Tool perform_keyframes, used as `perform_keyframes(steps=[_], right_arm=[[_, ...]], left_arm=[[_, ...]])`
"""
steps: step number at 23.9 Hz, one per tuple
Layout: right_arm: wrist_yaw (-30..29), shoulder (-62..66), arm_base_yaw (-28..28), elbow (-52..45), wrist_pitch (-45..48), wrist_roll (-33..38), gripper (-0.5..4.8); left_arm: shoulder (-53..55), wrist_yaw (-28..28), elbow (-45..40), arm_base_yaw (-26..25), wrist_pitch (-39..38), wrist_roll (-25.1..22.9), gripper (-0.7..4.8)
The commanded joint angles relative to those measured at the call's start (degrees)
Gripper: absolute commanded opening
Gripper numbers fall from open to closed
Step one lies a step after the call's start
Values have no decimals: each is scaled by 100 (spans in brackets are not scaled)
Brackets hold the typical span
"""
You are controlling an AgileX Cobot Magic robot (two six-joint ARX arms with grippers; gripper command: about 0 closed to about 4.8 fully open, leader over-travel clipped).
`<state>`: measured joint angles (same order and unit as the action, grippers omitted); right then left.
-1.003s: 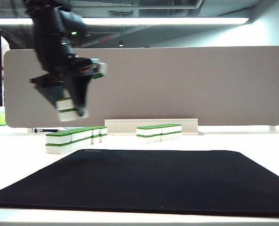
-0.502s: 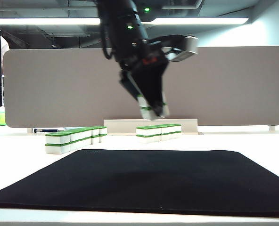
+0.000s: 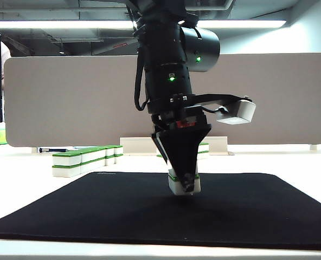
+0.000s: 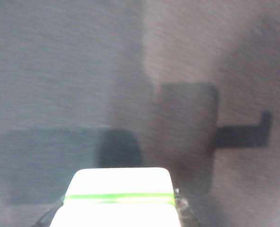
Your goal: Take a mahjong tile from the mahjong wall and then place it on the table close to you.
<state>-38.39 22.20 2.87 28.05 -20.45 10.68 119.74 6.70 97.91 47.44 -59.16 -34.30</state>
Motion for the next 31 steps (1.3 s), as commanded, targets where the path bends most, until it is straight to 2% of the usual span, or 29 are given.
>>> perform_keyframes(steps=[1,9,10,11,12,14,16,20,22,27,29,31], right_arm=[[-13,-4,-2,28,52,0,-1],[-15,-4,0,28,50,0,-1],[-15,-4,0,28,52,0,-1],[-13,-4,0,28,50,0,-1],[-13,-4,0,28,52,0,-1],[-13,-4,0,28,50,0,-1],[-13,-4,0,28,52,0,-1],[-13,-4,0,28,52,0,-1],[-13,-4,-2,28,52,-2,-1],[-13,-4,-2,28,52,-20,-1],[-13,-4,-2,28,52,-20,-1],[-11,-4,-2,28,52,-20,-1]], left_arm=[[15,109,13,50,-35,-20,233],[262,103,13,170,-101,-20,247],[260,103,22,170,-105,-17,255],[260,101,22,170,-127,-15,309],[260,87,20,170,-149,-15,335],[260,81,22,173,-142,-17,340],[251,-297,77,173,-199,-13,342],[249,-302,448,162,-538,46,350],[251,-299,483,160,-817,44,408],[249,-267,483,160,-1154,48,409],[249,-570,485,160,-1237,72,408],[249,-1134,485,160,-1279,140,408]])
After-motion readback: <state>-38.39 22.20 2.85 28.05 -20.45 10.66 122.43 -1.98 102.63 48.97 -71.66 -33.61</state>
